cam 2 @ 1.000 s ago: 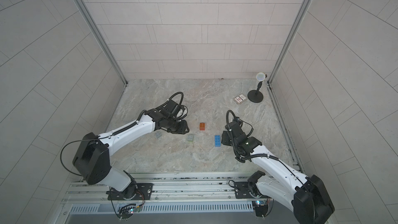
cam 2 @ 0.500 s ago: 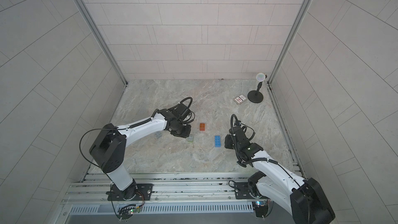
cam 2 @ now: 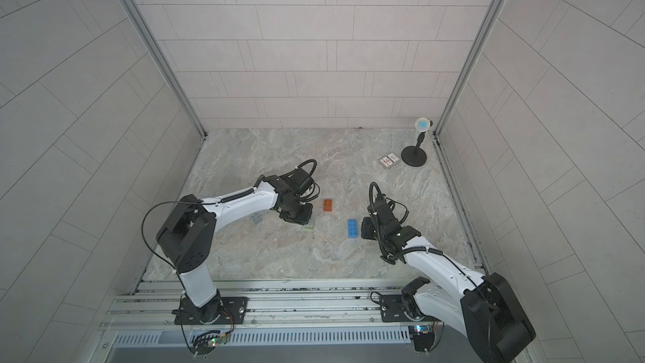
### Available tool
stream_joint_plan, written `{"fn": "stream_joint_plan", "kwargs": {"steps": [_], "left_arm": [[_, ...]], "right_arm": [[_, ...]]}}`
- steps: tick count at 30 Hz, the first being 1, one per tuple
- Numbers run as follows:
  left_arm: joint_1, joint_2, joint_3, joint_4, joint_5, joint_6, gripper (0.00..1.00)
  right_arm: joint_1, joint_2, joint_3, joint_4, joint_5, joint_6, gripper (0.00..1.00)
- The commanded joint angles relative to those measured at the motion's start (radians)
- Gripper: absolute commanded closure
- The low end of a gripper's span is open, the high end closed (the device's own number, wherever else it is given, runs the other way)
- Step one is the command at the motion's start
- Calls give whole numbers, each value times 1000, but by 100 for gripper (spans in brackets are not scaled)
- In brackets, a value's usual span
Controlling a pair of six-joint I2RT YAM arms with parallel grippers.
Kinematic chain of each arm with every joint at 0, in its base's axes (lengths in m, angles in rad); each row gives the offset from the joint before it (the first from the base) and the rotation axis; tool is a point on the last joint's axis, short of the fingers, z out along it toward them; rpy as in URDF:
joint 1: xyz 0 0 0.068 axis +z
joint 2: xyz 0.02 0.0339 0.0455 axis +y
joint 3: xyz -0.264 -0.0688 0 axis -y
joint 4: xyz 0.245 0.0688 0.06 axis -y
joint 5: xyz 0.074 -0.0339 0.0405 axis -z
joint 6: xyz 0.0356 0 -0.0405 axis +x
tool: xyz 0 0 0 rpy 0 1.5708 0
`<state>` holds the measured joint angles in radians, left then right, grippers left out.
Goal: Assemble the letter h with lego
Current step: Adjust the lego brick at the center of the board, then move the lego brick at the center of the board.
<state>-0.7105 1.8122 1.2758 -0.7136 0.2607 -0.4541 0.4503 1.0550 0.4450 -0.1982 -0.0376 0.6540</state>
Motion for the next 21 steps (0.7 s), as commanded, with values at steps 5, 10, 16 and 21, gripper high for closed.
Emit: {"fn": "stream_joint_plan", "kwargs": {"steps": [5, 10, 16, 21], "left_arm": [[-7, 70, 91, -78, -3, 22, 80], [-6, 105, 167, -131, -15, 47, 79], [-3, 145, 224, -187, -37, 88, 79], [0, 140, 231, -173, -22, 87, 77]], "right_arm": [[-4, 12, 17, -15, 4, -9, 61], [-1, 40, 16, 27, -70, -19, 60], [14, 125, 39, 115, -273, -28, 60], [45, 245, 138, 115, -418, 76, 65]]}}
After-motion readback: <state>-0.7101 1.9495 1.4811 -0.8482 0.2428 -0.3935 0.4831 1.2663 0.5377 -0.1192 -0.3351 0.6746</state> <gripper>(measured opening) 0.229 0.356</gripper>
